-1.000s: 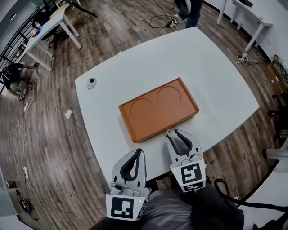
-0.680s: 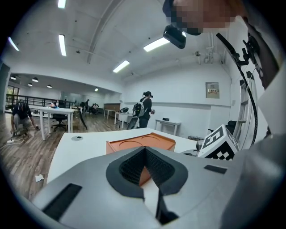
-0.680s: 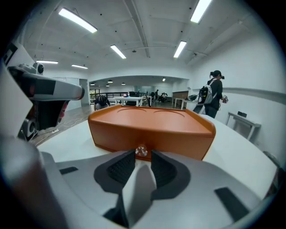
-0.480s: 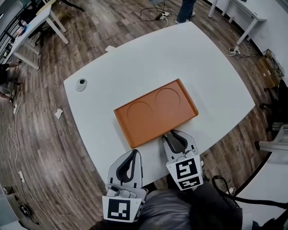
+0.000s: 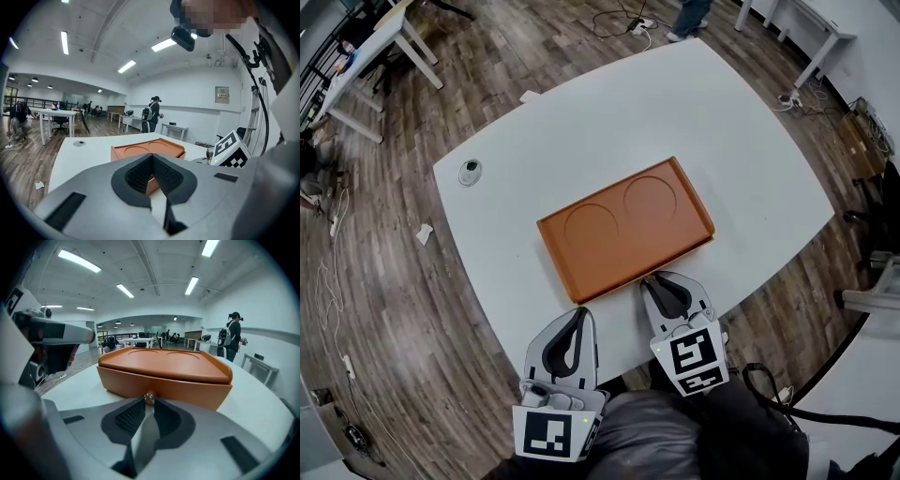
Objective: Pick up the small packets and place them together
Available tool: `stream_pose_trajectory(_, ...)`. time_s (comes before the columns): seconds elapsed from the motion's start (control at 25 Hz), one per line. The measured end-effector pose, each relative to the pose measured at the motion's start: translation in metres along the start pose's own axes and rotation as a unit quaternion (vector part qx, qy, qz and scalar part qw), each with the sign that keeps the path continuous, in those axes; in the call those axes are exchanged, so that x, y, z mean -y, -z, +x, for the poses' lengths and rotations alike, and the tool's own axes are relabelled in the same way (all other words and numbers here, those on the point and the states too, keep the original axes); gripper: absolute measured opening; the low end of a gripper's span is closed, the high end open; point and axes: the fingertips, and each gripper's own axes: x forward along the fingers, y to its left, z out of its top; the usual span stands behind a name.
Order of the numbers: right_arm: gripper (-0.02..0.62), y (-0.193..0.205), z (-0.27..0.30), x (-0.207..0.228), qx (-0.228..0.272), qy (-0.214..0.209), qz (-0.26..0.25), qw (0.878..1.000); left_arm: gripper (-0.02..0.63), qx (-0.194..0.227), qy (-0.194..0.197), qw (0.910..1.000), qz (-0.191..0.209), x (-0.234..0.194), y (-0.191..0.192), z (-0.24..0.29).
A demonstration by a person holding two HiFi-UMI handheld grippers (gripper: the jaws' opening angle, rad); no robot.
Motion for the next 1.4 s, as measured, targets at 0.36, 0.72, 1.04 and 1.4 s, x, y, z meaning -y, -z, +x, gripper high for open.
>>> stream_pose_trajectory(0.36, 0.067, 0.018, -0.032, -0.011, 0.014, -0.01, -0.01, 1.0, 0.002, -0.017, -0.015, 0.9997, 0.006, 0.027, 0.007, -0.022)
stream_pose_trajectory(0.72, 0.067, 0.052, -0.069, -0.022, 0.027, -0.036, -0.002, 0.999, 0.002, -0.025, -0.019, 0.9994, 0.013, 0.068, 0.022, -0.036)
stream_pose_trajectory(1.04, 0.067, 0.073, -0.102, -0.013, 0.037, -0.042, -0.003, 0.998, 0.002, -0.03, -0.016, 0.9993, 0.018, 0.113, 0.028, -0.042)
stream_pose_trajectory(1.4, 0.067, 0.077, -0.1, -0.013, 0.077, -0.065, 0.009, 0.995, 0.002, -0.031, -0.032, 0.9988, 0.019, 0.117, 0.026, -0.045)
